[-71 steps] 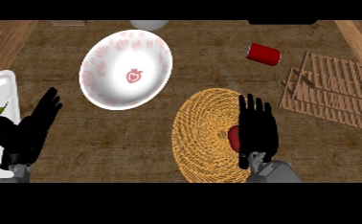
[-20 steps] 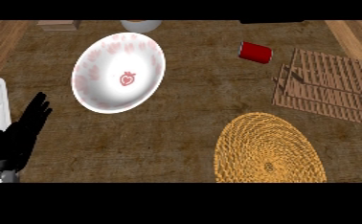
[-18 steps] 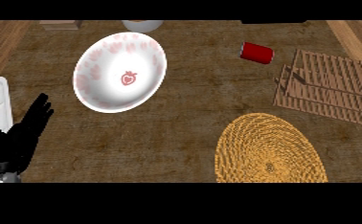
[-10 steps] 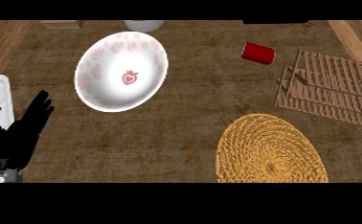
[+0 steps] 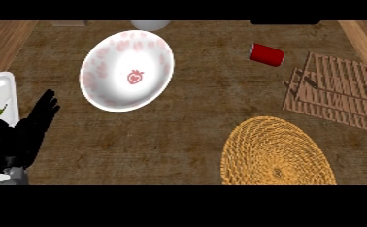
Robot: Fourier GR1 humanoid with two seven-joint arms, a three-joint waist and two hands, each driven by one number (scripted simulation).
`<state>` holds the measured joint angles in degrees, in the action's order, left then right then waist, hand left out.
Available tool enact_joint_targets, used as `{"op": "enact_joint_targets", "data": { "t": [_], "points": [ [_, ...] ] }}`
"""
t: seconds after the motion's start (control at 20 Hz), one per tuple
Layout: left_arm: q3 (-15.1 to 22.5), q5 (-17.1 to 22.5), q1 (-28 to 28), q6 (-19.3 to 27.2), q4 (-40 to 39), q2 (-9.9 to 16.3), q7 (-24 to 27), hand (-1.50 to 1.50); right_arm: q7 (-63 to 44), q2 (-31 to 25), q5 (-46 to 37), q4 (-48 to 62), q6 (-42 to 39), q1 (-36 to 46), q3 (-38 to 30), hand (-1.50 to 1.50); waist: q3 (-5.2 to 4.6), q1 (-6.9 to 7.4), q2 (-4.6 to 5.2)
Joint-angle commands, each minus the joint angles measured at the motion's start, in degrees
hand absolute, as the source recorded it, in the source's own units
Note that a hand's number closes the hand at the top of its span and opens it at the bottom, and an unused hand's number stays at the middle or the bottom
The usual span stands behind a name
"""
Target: Pick the tomato from the placemat and place it in the tiered shelf
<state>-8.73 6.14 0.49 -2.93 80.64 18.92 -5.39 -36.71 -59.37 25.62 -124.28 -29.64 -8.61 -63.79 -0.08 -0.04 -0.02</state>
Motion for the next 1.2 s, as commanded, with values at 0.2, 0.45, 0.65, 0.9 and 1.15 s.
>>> {"op": "enact_joint_targets", "data": {
  "t": [0.2,0.45,0.65,0.9,1.15],
  "points": [
    [-0.45,-0.85,-0.49,-0.66,-0.43,-0.83,-0.21,0.00,2.30,-4.47,-8.77,7.64,0.59,6.01,7.75,1.50,0.07,0.48,0.12],
    [0.52,-2.02,-1.05,0.65,1.07,-2.36,-0.70,0.00,9.56,-5.90,-19.82,14.83,4.67,8.53,15.33,1.50,0.10,0.86,0.18],
    [-1.08,-0.63,-3.78,-0.77,0.05,-0.85,-3.63,0.00,12.62,-7.43,-24.53,20.73,8.19,12.04,22.64,1.50,0.08,0.84,0.25],
    [0.92,-3.36,-0.15,0.03,0.69,-3.41,0.45,0.00,17.79,-5.99,-27.77,30.75,12.86,17.27,29.45,1.50,0.09,1.30,0.33],
    [-1.08,-2.13,0.24,-1.70,2.07,-1.93,-1.42,0.00,18.61,-1.95,-30.71,33.86,15.13,21.33,35.46,1.50,0.08,0.76,0.14]
  ]
}}
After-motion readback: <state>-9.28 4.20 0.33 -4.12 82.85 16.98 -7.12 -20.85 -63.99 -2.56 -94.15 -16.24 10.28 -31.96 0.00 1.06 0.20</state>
